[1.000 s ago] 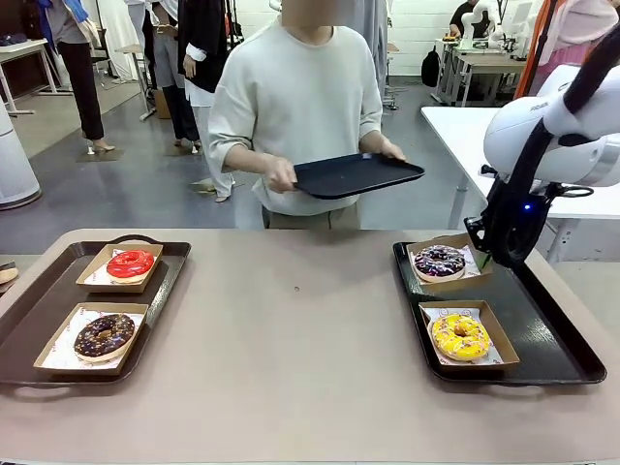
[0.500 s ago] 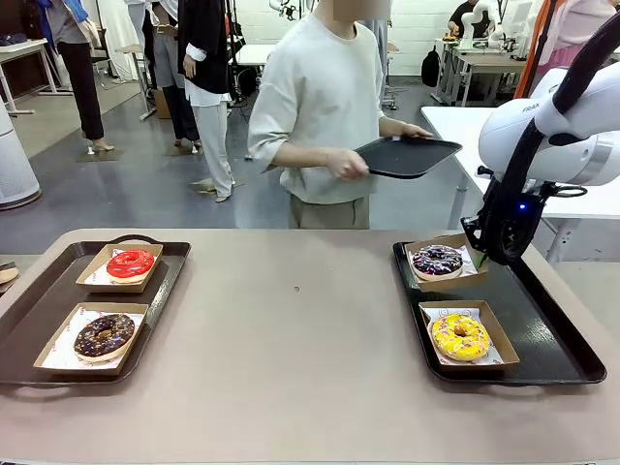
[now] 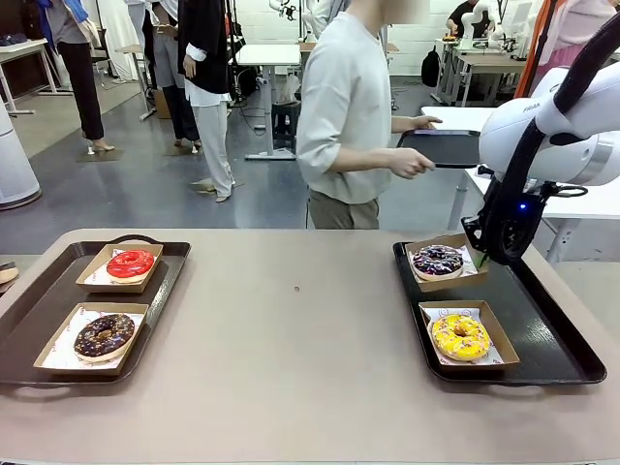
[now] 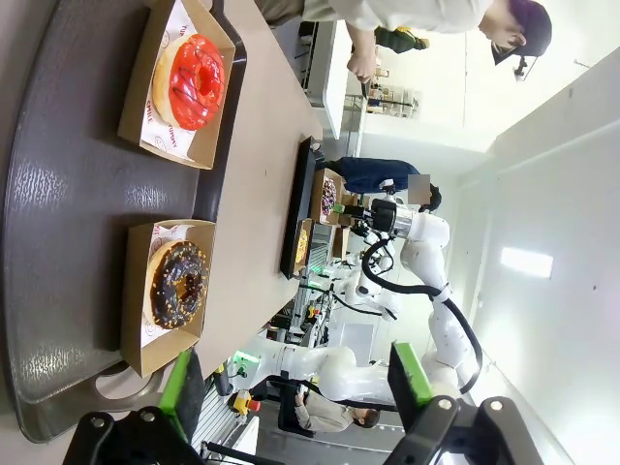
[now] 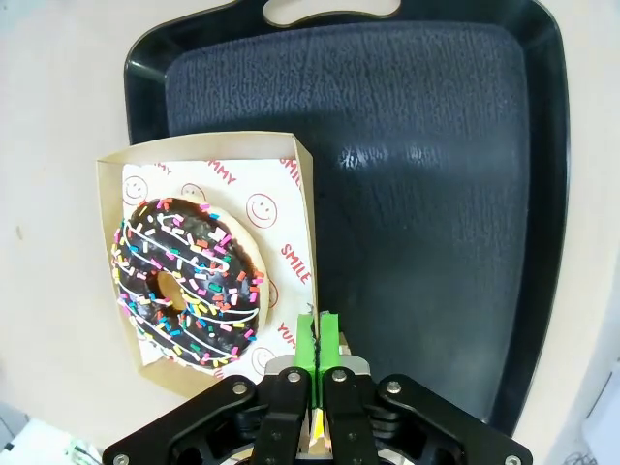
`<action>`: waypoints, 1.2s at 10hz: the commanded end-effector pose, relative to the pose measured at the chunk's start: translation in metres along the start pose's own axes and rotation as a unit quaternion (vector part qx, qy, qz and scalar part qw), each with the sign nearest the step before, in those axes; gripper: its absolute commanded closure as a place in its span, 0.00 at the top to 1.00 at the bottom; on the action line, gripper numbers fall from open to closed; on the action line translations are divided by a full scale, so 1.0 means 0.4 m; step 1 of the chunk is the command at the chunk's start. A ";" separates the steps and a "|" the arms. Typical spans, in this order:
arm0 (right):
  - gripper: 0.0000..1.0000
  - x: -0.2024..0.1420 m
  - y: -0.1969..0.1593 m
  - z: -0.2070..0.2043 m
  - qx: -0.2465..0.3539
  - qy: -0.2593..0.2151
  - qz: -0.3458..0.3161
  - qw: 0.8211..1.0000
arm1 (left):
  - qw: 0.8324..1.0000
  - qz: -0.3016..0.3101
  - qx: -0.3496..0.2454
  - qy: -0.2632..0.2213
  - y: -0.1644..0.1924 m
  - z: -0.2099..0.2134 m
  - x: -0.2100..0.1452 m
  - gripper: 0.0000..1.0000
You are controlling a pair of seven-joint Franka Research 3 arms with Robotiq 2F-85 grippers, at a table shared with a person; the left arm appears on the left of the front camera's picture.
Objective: Individually package the donuts and arrange them on the tray.
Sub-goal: Place the picked Paper togo box on the Handle tray.
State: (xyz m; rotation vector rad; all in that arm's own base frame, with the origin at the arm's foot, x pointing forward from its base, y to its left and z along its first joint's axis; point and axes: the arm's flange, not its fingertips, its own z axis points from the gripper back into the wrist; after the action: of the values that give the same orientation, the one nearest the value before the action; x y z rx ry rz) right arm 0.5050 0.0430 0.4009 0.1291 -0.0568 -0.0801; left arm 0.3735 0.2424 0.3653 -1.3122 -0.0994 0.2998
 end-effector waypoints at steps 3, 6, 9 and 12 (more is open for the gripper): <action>0.01 0.066 -0.037 -0.039 0.007 0.016 -0.004 1.000 | 1.000 -0.001 -0.003 -0.002 -0.003 0.000 -0.009 1.00; 0.01 0.114 -0.033 -0.084 0.012 0.029 0.000 1.000 | 1.000 -0.001 -0.003 -0.002 -0.003 0.000 -0.009 1.00; 0.01 0.141 -0.028 -0.113 0.014 0.034 0.000 0.999 | 1.000 -0.001 -0.003 -0.002 -0.003 0.000 -0.009 1.00; 0.01 0.154 -0.031 -0.120 0.014 0.038 -0.002 0.999 | 1.000 -0.001 -0.003 -0.002 -0.003 0.000 -0.009 1.00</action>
State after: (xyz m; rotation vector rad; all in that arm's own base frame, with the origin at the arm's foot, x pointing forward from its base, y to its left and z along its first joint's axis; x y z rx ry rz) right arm 0.5618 0.0335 0.3552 0.1289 0.0056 -0.0883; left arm 0.3736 0.2422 0.3653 -1.3122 -0.0991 0.2994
